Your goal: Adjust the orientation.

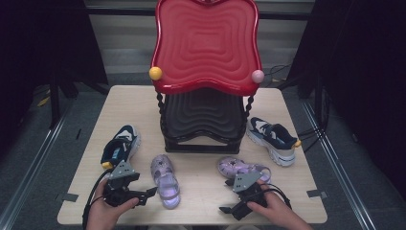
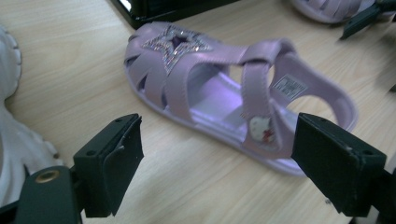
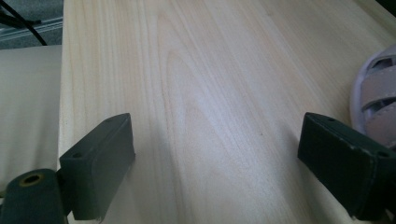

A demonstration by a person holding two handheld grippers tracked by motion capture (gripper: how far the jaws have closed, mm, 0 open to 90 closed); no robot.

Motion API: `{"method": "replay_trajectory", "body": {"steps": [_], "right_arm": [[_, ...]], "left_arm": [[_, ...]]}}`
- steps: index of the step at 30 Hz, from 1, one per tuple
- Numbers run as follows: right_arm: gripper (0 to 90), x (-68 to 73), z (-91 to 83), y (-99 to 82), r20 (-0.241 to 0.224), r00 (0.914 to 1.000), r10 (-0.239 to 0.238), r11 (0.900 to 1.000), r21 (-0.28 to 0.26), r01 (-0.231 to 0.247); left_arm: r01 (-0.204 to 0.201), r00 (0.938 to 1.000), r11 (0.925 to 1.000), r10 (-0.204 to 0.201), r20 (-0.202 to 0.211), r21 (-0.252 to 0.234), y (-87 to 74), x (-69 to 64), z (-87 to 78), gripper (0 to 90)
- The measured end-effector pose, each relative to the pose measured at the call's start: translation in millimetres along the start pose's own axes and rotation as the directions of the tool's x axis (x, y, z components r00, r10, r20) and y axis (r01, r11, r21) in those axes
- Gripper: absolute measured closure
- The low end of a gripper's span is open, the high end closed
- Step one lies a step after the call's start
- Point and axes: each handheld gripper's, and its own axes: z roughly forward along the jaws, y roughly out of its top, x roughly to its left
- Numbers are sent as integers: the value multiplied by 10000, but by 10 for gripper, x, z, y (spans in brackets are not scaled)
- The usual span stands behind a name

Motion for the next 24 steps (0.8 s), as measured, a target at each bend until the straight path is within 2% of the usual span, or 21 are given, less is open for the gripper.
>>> {"method": "replay_trajectory", "body": {"steps": [6,16,18,23,24], "right_arm": [[99,0,0,0,3,10000,4,10000,-2,-4],[99,2,0,0,2,10000,23,10000,6,-23],[99,1,0,0,8,10000,19,10000,1,-19],[99,1,0,0,11,10000,13,10000,-1,-13],[99,2,0,0,1,10000,24,10000,6,-24]], "left_arm": [[93,9999,9999,-92,105,-86,92,-61,10,158],[49,9997,9999,-47,-252,103,138,-76,135,162],[204,9993,9998,-203,-315,19,141,-86,175,162],[154,9994,9998,-149,-324,125,145,-100,223,162],[83,9991,9997,-73,-428,234,146,-112,248,162]]}}
